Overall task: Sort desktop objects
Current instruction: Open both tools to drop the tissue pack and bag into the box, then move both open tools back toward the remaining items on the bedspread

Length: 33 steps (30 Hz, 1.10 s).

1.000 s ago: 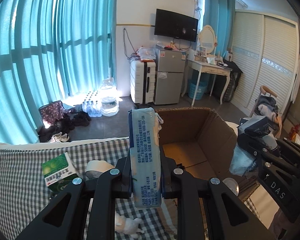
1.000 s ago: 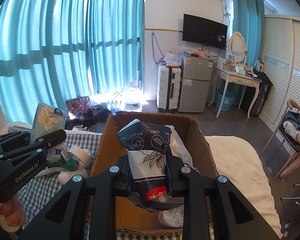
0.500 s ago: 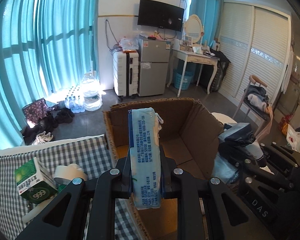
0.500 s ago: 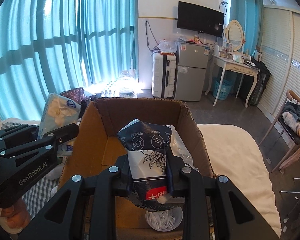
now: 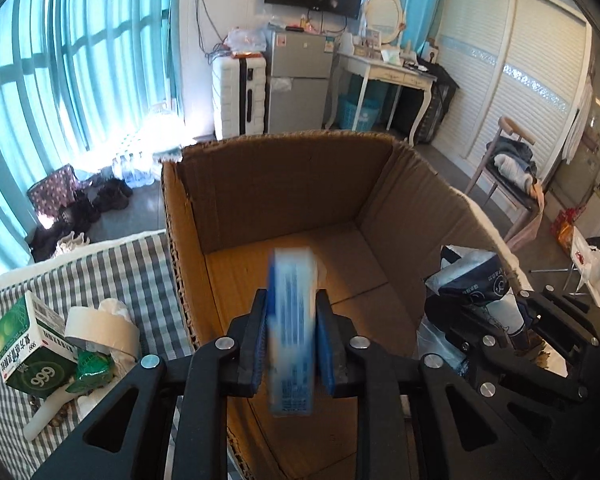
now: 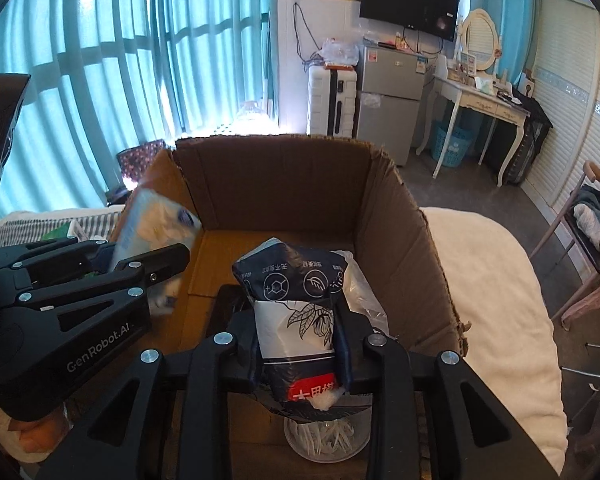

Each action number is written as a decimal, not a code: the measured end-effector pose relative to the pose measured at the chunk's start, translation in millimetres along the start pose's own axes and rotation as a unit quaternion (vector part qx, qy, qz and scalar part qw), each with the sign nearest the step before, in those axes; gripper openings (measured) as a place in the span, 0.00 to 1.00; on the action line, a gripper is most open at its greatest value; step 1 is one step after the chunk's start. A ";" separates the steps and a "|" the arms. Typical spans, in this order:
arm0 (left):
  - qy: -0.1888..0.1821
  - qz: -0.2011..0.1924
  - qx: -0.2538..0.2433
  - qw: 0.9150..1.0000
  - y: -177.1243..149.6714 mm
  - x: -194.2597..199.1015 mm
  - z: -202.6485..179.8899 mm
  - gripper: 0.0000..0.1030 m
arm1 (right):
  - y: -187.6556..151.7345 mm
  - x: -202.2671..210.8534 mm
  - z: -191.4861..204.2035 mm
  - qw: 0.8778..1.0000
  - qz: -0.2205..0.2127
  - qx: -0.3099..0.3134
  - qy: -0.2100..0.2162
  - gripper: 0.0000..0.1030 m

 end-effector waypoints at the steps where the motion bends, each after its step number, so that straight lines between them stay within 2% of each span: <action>1: 0.000 0.000 -0.001 1.000 -0.1 -0.3 0.0 0.29 | -2.3 -2.0 0.3 1.000 0.004 0.000 -0.001 0.29; 3: 0.001 -0.001 -0.007 1.000 1.3 -0.2 -3.4 0.39 | -5.2 -5.8 0.1 1.000 0.011 0.000 -0.006 0.33; 5: 0.012 -0.006 -0.013 1.000 2.6 2.1 -4.0 0.44 | -7.3 -7.6 -0.2 1.000 0.013 -0.002 -0.010 0.40; 8: 0.009 -0.013 -0.006 1.000 6.2 8.4 -0.8 0.48 | -8.6 -4.3 -2.1 1.000 0.005 -0.007 -0.017 0.44; 9: 0.009 -0.016 -0.003 1.000 7.2 10.9 0.9 0.55 | -7.6 -2.1 -2.9 1.000 0.001 -0.009 -0.019 0.50; 10: 0.009 -0.020 -0.001 1.000 8.5 14.3 2.9 0.58 | -6.6 1.3 -3.8 1.000 -0.005 -0.010 -0.021 0.60; 11: 0.008 -0.026 0.001 1.000 10.1 18.8 4.7 0.61 | -3.4 2.8 -3.0 1.000 -0.009 -0.011 -0.021 0.63; 15: 0.021 -0.049 0.001 0.999 16.4 37.8 12.3 0.69 | 4.6 19.0 2.1 0.999 -0.035 -0.011 -0.019 0.65; 25: 0.042 -0.097 0.034 0.994 22.4 91.9 48.1 0.79 | 27.4 53.5 22.2 0.996 -0.086 -0.012 -0.020 0.77; 28: 0.047 -0.109 0.043 0.992 21.4 108.7 55.2 0.81 | 31.1 62.6 26.7 0.995 -0.098 -0.012 -0.015 0.79; 30: 0.053 -0.115 0.046 0.991 20.7 118.3 60.2 0.88 | 32.4 68.5 29.8 0.994 -0.103 -0.011 -0.013 0.80; 33: 0.066 -0.128 0.047 0.988 20.6 135.0 67.9 0.89 | 36.5 78.1 35.1 0.994 -0.112 -0.011 -0.011 0.81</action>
Point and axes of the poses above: each gripper's, at about its wrist camera, not at the fingertips, and x roughly against the way its jaws point, z to its left, y to its top, the point moved 9 cm from there along -x, roughly the way its jaws point, and after that the axes turned 4 degrees about z, right-handed, at the moved point
